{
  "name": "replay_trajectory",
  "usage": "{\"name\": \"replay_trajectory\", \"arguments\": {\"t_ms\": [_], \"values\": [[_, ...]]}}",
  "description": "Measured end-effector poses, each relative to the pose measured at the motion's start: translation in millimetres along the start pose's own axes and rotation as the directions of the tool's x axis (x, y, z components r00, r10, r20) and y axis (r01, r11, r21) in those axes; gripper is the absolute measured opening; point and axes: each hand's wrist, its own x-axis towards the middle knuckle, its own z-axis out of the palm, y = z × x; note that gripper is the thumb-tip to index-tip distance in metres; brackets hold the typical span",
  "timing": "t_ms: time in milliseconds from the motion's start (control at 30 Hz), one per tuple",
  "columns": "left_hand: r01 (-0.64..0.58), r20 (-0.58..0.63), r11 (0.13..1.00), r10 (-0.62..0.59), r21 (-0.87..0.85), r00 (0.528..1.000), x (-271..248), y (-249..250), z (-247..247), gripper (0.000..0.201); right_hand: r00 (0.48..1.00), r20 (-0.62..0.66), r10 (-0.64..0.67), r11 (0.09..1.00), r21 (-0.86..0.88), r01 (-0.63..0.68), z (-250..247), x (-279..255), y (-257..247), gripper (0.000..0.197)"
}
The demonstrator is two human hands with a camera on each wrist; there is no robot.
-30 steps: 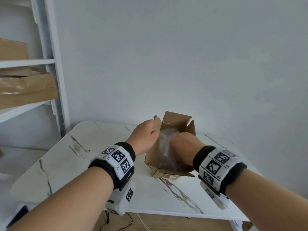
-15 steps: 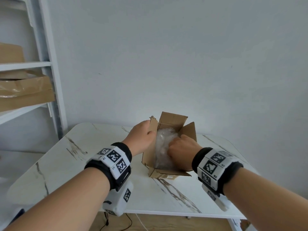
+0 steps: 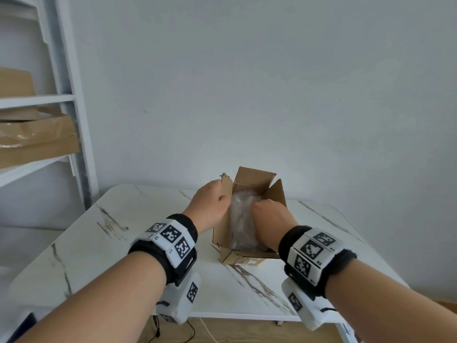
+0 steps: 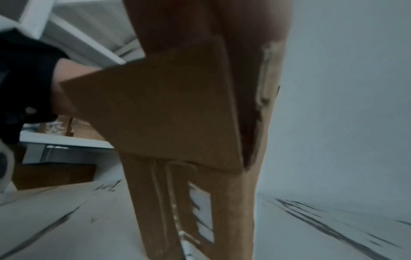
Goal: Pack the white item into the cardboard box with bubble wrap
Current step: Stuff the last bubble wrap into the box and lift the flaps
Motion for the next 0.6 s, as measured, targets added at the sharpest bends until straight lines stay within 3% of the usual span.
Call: {"name": "replay_trajectory", "arguments": {"t_ms": [300, 400, 467, 533, 600], "values": [[0.005, 0.017, 0.998, -0.006, 0.056, 1.0, 4.6, -2.6, -2.1, 0.019, 0.974, 0.225, -0.014, 1.0, 0.011, 0.012, -6.1, 21.9, -4.5, 0.055], [0.069, 0.041, 0.998, -0.069, 0.004, 0.997, 5.3, -9.5, -5.0, 0.011, 0.985, 0.165, -0.052, 0.991, 0.132, 0.03, -13.5, 27.6, 3.7, 0.016], [0.071, 0.051, 0.997, -0.07, -0.009, 0.996, 7.4, -10.8, -4.0, 0.015, 0.998, 0.049, -0.028, 0.978, 0.21, 0.017, -19.1, 28.2, 13.0, 0.009], [0.085, 0.049, 0.996, -0.084, -0.015, 0.995, 9.2, -10.0, -2.5, 0.01, 0.996, -0.083, 0.037, 0.929, 0.371, -0.003, -25.4, 24.4, 20.0, 0.019], [0.1, 0.05, 0.995, -0.099, -0.021, 0.994, 11.7, -9.8, -1.0, 0.014, 1.0, 0.007, -0.001, 0.896, 0.444, -0.002, -25.9, 19.3, 18.0, 0.024]]}}
